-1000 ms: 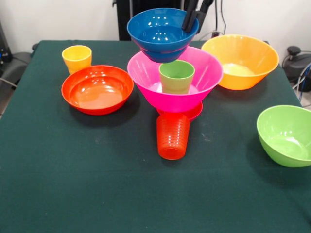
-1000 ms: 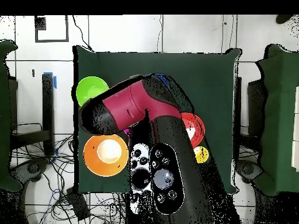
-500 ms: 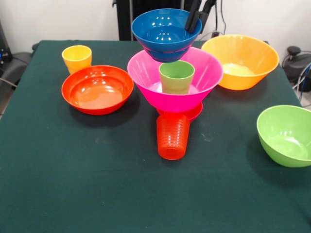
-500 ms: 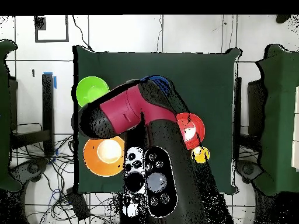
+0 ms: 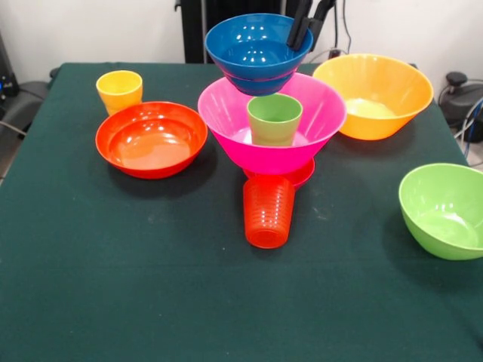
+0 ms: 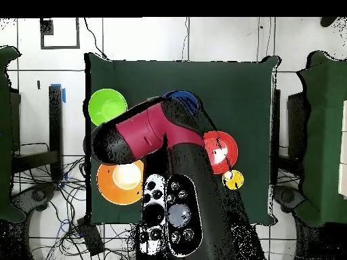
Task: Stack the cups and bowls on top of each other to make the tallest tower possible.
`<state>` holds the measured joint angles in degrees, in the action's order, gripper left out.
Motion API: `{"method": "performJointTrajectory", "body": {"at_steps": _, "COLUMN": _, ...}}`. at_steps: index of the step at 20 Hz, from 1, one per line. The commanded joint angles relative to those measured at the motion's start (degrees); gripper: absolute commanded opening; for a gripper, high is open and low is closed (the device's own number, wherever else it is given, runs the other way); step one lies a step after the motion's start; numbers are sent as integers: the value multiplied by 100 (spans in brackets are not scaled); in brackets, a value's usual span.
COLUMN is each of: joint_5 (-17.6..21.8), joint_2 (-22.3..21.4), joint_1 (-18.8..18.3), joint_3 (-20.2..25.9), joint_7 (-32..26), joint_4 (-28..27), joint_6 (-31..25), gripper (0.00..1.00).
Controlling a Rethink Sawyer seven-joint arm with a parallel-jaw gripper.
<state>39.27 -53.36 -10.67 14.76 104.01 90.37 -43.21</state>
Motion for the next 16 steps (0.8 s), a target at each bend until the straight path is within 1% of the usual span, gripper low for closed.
{"method": "performJointTrajectory", "body": {"at_steps": 1, "joint_5": -59, "joint_2": 197, "joint_1": 162, "joint_3": -213, "joint_7": 880, "joint_4": 509, "joint_6": 427, "gripper": 0}}
{"method": "performJointTrajectory", "body": {"at_steps": 16, "joint_5": -212, "joint_2": 287, "joint_1": 345, "joint_3": -492, "joint_7": 867, "joint_4": 532, "joint_6": 724, "gripper": 0}}
